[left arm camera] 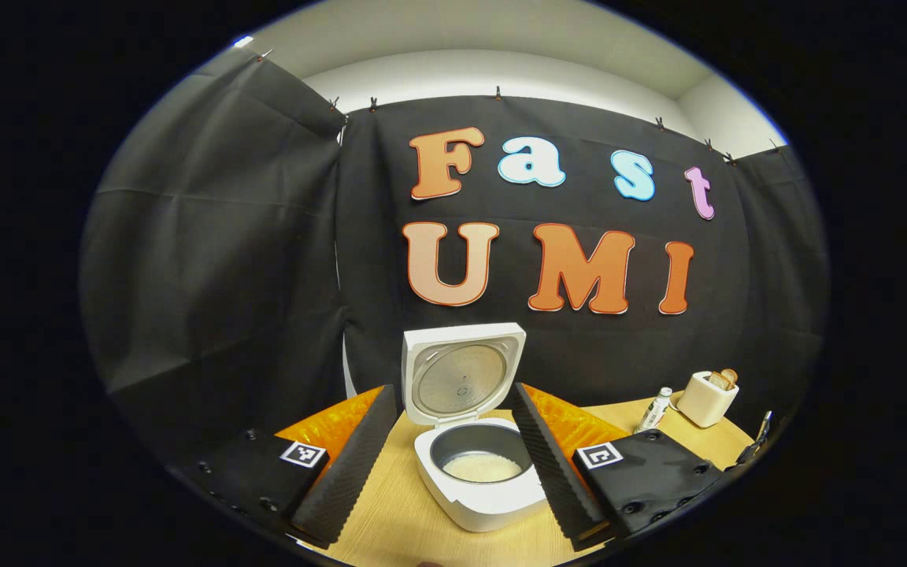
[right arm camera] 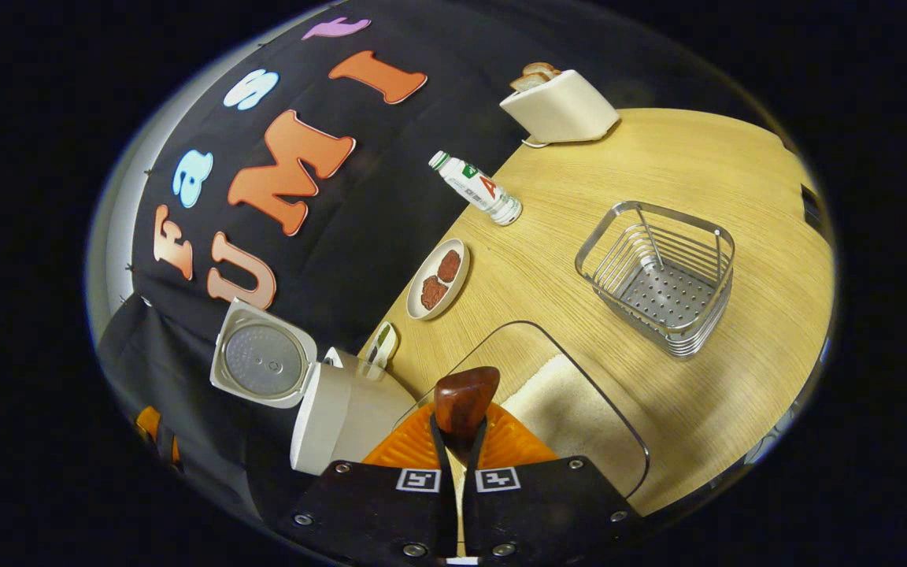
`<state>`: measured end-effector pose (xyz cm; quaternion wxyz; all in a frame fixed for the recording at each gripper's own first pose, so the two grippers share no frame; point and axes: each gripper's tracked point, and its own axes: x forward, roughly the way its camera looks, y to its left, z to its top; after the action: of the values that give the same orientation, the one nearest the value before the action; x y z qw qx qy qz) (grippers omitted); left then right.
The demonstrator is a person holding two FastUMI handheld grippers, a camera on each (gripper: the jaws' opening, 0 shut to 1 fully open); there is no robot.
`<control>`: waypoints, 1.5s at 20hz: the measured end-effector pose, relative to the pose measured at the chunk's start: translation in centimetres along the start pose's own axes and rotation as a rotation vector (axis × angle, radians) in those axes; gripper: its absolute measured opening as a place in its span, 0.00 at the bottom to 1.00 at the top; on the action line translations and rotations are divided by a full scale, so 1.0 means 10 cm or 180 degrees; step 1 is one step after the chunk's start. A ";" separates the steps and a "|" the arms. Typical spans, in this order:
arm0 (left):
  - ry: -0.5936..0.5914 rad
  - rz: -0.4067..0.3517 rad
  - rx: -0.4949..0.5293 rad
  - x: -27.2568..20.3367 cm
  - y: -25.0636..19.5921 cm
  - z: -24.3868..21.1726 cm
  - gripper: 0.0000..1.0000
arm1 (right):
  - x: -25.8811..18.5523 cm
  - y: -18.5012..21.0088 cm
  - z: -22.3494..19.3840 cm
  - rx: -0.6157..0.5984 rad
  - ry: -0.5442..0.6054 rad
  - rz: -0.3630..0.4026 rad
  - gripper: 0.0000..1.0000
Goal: Close the left gripper, press the button to open the rice cooker; take a wooden spoon from the chopstick holder with the right hand, scoop a spoonful of rice and pour it into the rice cooker, then put the wooden spoon back into the chopstick holder.
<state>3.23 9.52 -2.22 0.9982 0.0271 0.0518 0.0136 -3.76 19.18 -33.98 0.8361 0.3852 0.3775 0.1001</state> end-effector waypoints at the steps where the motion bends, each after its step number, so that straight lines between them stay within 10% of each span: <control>1: -0.0004 0.0005 0.0003 -0.01 0.00 0.01 1.00 | 0.00 0.00 0.04 0.0035 -0.0019 0.0018 0.02; 30: -0.0128 0.0066 -0.0079 -0.02 -0.03 0.14 1.00 | -0.25 1.13 0.87 0.0943 -0.0194 0.0682 0.02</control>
<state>3.22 9.13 -0.81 0.9991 0.0155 0.0313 0.0241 2.07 20.81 -20.80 0.7658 0.5450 0.3194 0.1201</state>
